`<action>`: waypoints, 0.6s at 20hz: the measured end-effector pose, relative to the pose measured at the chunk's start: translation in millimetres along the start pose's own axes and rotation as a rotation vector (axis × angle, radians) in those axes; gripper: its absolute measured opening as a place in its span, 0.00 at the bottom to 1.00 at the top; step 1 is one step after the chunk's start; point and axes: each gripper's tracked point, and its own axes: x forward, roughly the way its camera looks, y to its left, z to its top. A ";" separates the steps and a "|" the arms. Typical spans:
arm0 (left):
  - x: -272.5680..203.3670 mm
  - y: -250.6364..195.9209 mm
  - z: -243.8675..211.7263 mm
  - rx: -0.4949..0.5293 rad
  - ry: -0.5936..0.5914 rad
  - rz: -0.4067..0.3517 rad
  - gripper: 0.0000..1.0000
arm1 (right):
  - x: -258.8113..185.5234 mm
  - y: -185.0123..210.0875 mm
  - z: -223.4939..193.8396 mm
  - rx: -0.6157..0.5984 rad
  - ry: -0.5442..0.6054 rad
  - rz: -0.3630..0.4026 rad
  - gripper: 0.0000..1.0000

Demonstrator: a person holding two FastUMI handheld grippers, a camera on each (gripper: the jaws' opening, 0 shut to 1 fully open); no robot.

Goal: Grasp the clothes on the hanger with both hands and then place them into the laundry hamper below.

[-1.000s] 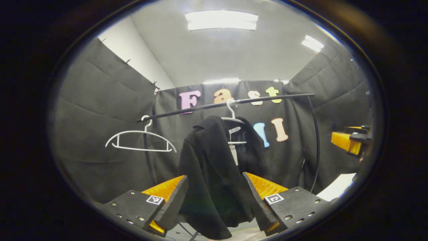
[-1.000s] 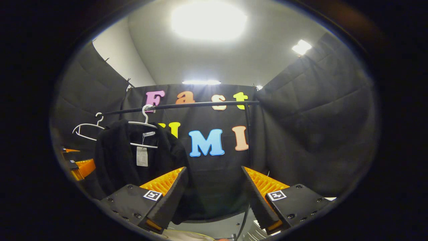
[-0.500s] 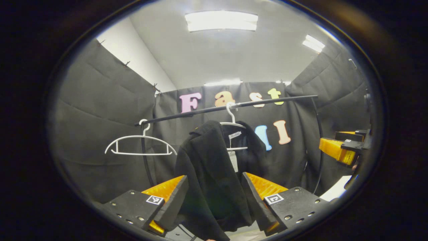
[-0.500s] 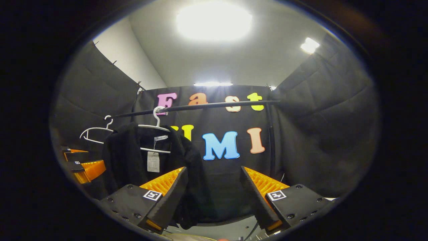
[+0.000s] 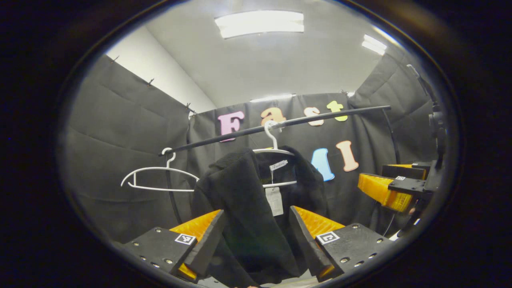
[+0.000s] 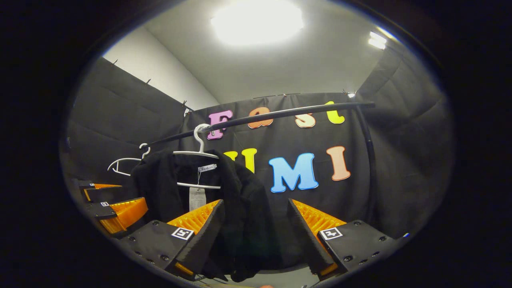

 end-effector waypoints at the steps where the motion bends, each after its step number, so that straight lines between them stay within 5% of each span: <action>1: 6.4 -1.8 -2.2 0.003 0.006 0.007 0.94 | 7.1 2.7 -2.3 0.003 0.004 0.018 0.96; 12: 70.1 -4.1 -24.9 0.026 0.066 0.095 0.94 | 72.4 30.6 -21.3 0.027 0.028 0.172 0.98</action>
